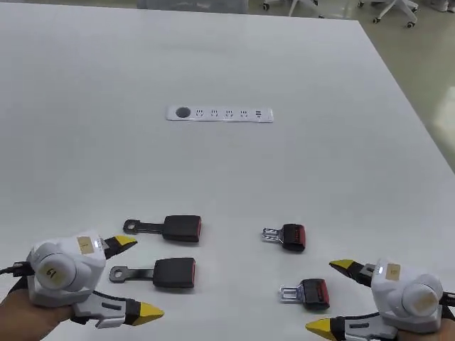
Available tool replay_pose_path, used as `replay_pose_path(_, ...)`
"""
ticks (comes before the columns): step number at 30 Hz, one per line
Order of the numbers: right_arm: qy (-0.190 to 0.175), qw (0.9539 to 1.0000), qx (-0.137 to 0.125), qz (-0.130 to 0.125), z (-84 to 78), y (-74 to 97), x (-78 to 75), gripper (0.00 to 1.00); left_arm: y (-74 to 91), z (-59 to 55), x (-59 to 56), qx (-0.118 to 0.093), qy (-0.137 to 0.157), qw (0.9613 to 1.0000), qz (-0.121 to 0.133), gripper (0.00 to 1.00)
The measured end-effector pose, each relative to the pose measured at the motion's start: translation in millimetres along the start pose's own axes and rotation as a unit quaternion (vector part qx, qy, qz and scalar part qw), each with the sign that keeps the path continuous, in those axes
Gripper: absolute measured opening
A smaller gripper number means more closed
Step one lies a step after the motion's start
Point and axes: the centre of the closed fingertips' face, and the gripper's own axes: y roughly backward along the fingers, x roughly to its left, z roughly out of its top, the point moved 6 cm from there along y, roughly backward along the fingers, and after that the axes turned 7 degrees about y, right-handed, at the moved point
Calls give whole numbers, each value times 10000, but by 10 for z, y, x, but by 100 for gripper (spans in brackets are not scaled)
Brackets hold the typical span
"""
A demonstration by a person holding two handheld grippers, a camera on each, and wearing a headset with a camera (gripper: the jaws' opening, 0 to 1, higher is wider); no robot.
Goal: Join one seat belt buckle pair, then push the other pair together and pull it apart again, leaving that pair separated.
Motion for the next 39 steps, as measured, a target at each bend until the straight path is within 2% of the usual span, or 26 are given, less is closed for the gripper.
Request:
replay_pose_path(3,83,9999,96,60,-34,-18,-11,78,-107,-28,15,191,-182,9996,-71,82)
replay_pose_path(6,30,9999,93,142,-42,-27,-30,78,-200,-20,20,251,-207,9994,-153,80)
replay_pose_path(11,116,9993,191,303,-71,-64,-32,76,-348,-88,54,490,-289,9981,-250,77)
replay_pose_path(14,177,9988,244,380,-84,-80,-37,73,-418,-131,84,670,-419,9966,-243,75)
replay_pose_path(16,246,9983,282,438,-84,-94,-44,71,-452,-171,105,881,-578,9941,-250,73)
replay_pose_path(18,292,9980,297,481,-87,-107,-51,70,-492,-169,104,898,-574,9937,-345,70)
replay_pose_path(25,446,9960,408,654,-105,-177,-105,66,-574,-136,162,933,-652,9926,-422,67)
replay_pose_path(30,760,9914,621,865,-123,-214,-112,61,-589,-112,169,982,-792,9907,-501,63)
replay_pose_path(33,851,9891,704,975,-138,-216,-114,54,-574,-122,177,1049,-1027,9875,-570,55)
replay_pose_path(36,978,9873,735,1018,-139,-219,-132,52,-568,-115,194,1107,-1134,9855,-599,52)
replay_pose_path(39,1074,9857,767,1050,-142,-218,-141,50,-570,-103,207,1152,-1176,9845,-609,43)
